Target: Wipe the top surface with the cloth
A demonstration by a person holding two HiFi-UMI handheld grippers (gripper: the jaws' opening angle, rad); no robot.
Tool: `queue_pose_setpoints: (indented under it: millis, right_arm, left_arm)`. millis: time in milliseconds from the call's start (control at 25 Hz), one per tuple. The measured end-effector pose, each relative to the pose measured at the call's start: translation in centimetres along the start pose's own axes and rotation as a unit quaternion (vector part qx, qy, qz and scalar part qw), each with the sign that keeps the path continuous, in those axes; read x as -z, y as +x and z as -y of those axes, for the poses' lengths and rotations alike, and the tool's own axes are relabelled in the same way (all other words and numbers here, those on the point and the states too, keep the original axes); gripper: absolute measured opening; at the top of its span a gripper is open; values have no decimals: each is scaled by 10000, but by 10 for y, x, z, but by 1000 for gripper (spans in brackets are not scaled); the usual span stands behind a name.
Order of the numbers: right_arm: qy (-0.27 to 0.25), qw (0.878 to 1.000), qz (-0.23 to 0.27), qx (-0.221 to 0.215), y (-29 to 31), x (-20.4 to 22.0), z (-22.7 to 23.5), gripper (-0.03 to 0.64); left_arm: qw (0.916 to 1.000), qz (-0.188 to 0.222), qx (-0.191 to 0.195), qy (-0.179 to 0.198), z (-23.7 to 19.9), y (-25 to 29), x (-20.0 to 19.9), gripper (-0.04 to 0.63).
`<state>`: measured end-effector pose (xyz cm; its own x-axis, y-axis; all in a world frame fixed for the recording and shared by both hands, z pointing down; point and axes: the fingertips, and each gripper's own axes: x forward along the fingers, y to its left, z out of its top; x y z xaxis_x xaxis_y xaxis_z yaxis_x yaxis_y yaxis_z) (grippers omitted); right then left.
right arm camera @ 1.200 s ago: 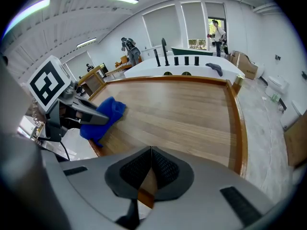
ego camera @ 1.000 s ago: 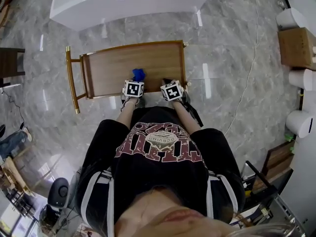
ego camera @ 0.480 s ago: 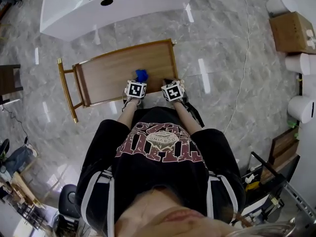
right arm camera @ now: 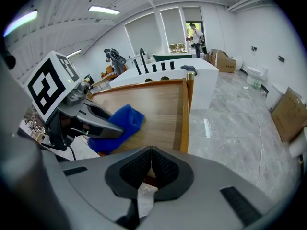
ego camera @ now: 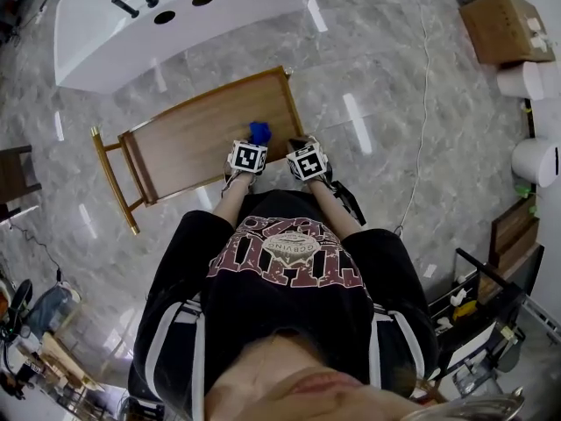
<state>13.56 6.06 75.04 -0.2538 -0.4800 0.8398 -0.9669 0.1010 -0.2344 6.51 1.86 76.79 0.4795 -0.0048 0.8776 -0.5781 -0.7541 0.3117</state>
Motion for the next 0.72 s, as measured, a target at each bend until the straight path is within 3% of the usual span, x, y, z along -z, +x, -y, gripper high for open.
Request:
queue_pose_setpoints:
  millis: [720]
  right_arm:
    - [263,9979,577,92,-32,-6,21,18]
  left_arm:
    - [9937,-177,545,966,66,32,-26,97]
